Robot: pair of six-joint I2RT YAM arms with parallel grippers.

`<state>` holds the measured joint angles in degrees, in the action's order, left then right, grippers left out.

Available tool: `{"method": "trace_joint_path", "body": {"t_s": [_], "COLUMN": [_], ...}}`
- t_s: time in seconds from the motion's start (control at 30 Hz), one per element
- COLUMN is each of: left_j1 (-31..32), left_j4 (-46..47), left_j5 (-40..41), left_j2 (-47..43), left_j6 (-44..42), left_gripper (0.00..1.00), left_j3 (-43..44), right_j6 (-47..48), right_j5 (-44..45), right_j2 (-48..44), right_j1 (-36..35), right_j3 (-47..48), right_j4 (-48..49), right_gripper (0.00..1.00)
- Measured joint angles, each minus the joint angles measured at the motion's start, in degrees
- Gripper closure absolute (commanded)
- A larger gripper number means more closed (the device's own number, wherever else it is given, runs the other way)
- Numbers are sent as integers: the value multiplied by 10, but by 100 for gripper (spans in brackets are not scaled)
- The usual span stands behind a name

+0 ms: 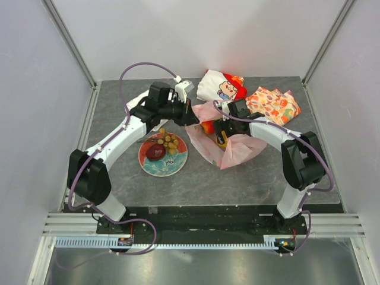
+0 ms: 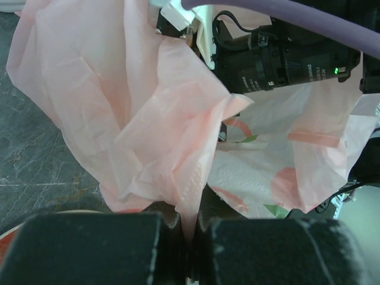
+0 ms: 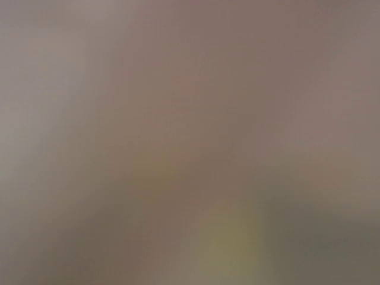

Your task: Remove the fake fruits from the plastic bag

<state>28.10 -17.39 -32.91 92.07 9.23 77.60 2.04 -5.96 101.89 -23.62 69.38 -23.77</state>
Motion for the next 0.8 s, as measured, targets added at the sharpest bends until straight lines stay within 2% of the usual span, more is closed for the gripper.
{"method": "trace_joint_path", "body": {"t_s": [0.07, 0.1, 0.13, 0.2, 0.23, 0.33, 0.53, 0.8], "left_j1": [0, 0, 0, 0, 0, 0, 0, 0], "left_j4": [0, 0, 0, 0, 0, 0, 5, 14], "left_j5": [0, 0, 0, 0, 0, 0, 0, 14], "left_j2": [0, 0, 0, 0, 0, 0, 2, 2], "left_j6": [0, 0, 0, 0, 0, 0, 0, 13], "left_gripper": [98, 98, 98, 98, 98, 98, 98, 98], "left_j3": [0, 0, 0, 0, 0, 0, 1, 7], "right_j6": [-4, -6, -7, -9, -8, -2, 26, 75], "right_j5": [-2, -3, -5, -9, -11, -18, -45, -123], "right_j2": [6, 9, 12, 22, 25, 31, 17, -124], "right_j1": [3, 4, 5, 5, 6, 6, 10, 10], "right_j3": [0, 1, 2, 7, 12, 28, 81, 111], "right_j4": [7, 9, 11, 13, 13, 4, -60, -144], "right_gripper": [8, 12, 21, 31, 39, 52, 55, 54]}}
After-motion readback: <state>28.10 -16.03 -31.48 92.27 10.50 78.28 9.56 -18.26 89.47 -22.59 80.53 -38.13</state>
